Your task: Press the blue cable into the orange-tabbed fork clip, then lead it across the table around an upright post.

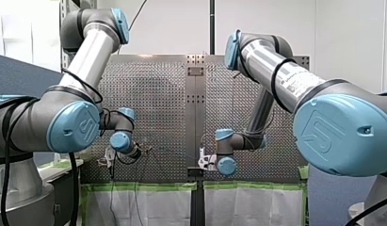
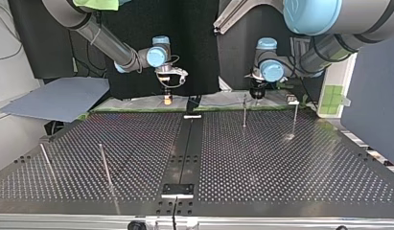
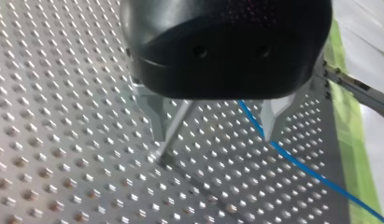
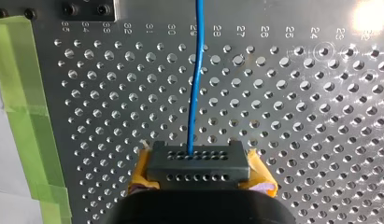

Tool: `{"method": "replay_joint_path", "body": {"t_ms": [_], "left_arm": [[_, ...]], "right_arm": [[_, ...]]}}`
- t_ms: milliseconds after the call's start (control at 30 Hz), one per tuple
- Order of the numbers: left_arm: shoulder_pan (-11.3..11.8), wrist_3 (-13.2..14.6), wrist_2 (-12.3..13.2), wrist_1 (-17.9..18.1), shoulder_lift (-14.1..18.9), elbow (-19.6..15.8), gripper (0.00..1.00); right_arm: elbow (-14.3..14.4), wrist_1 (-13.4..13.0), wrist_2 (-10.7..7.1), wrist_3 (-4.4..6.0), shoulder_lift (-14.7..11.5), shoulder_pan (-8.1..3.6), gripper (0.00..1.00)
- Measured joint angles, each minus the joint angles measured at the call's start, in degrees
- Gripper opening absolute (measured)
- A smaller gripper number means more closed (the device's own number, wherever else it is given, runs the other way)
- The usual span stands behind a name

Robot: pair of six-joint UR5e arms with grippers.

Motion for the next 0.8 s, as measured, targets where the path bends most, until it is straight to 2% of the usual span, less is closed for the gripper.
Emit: {"method": "replay_joint_path", "body": {"t_ms": [133,433,667,800], "left_arm": [[0.0,0.4,-0.4,1.2,2.0,-2.0,1.0],[-0.5,2.8,-0.6,0.8,6.7,-7.1,1.0],[-1.4,5.3,-0.9,1.0,7.3,-10.5,1.0],[-2.0,6.7,-2.3,2.0,7.3,-12.0,1.0]], "right_arm": [[0.0,0.0,-0.03,0.0,0.1,0.08,0.0],[0.0,0.2,-0.04,0.0,0.1,0.13,0.0],[0.0,0.2,-0.05,0.16,0.2,0.22,0.0],[0.0,0.2,-0.07,0.28,0.2,0.34,0.0]]}}
